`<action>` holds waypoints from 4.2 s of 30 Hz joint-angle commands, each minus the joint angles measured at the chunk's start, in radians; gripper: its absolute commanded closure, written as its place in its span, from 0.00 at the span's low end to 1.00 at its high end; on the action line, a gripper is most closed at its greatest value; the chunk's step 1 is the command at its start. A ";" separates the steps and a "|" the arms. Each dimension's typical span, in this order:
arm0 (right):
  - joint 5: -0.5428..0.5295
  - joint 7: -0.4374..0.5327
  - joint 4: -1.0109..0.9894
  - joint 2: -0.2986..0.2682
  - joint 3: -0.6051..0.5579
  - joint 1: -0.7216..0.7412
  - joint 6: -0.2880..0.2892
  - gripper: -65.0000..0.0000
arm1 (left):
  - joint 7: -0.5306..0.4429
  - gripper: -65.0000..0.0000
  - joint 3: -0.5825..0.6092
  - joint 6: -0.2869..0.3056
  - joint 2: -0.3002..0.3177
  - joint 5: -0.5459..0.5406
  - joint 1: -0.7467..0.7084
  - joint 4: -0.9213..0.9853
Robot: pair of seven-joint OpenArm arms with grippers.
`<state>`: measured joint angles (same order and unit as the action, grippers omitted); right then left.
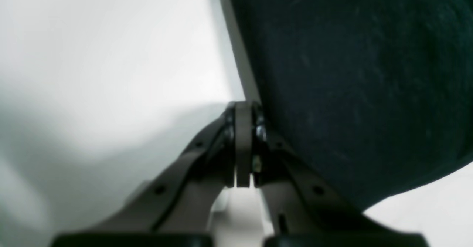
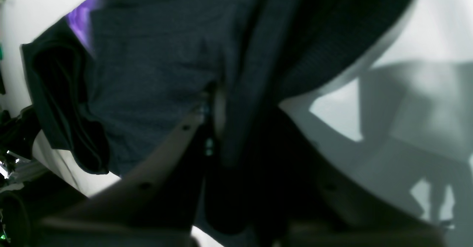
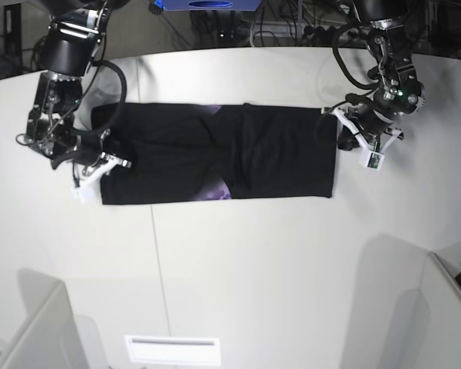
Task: Fold the T-shirt properly
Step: 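Grasp the strip end with the right gripper and fold it over toward the left gripper, then hold the folded bundle with the right gripper and flip it over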
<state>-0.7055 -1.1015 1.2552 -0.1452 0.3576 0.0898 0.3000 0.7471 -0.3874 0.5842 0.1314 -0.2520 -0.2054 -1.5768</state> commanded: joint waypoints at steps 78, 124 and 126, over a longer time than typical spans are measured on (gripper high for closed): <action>0.050 0.260 0.307 0.256 -0.782 0.035 -0.427 1.00 | 0.021 1.00 0.117 -0.103 0.009 0.003 -0.164 -0.169; 0.047 0.298 0.251 0.272 -0.846 0.043 -0.427 1.00 | 0.027 1.00 -0.152 -0.102 0.012 0.003 -0.248 -0.265; 0.047 0.298 0.249 0.272 -0.849 0.054 -0.428 1.00 | 0.027 1.00 -0.152 -0.102 0.012 0.003 -0.248 -0.264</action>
<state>-0.6464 -0.8227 1.4857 0.1146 -0.4911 0.1192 -0.1352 0.7898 -0.5354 0.4816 0.1341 -0.2394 -0.4522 -1.8278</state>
